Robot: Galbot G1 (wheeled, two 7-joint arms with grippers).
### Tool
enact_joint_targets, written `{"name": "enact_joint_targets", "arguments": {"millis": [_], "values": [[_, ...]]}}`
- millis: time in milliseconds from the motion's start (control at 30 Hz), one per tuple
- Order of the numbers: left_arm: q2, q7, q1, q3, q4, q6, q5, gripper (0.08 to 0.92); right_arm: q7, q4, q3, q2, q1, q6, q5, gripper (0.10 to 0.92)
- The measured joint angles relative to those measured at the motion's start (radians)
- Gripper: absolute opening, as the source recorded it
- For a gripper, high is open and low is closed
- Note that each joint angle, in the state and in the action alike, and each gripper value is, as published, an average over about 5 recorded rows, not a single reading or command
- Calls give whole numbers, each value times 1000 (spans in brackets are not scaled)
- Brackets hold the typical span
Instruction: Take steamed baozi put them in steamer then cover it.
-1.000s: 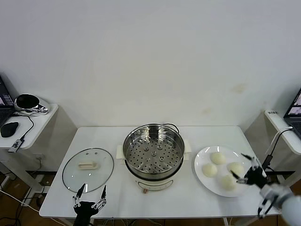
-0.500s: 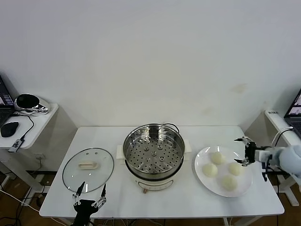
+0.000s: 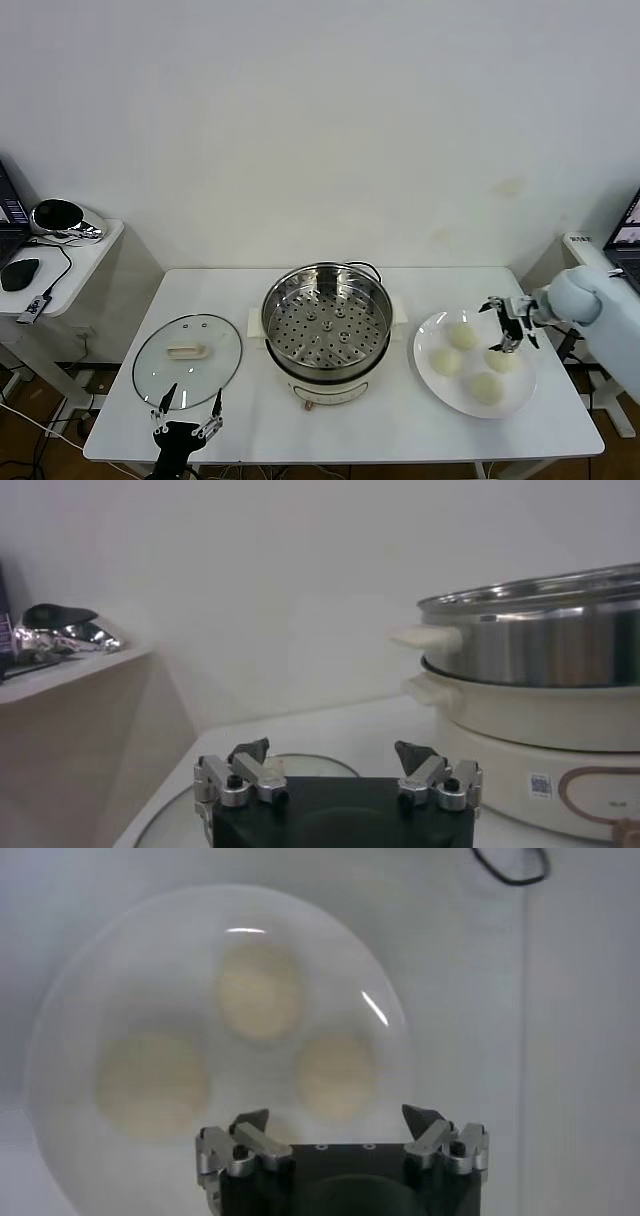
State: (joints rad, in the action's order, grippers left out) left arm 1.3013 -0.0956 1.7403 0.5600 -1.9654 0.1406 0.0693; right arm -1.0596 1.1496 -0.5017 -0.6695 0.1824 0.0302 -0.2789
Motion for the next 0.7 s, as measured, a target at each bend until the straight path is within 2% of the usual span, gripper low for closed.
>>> {"name": "enact_joint_targets", "arguments": {"millis": [400, 700], "values": [[-2, -2, 1, 13, 2, 5, -3, 823, -11, -139, -84, -118, -71, 6, -32, 821], [-3, -3, 1, 20, 3, 4, -5, 823, -12, -187, -98, -155, -77, 15, -62, 756]]}}
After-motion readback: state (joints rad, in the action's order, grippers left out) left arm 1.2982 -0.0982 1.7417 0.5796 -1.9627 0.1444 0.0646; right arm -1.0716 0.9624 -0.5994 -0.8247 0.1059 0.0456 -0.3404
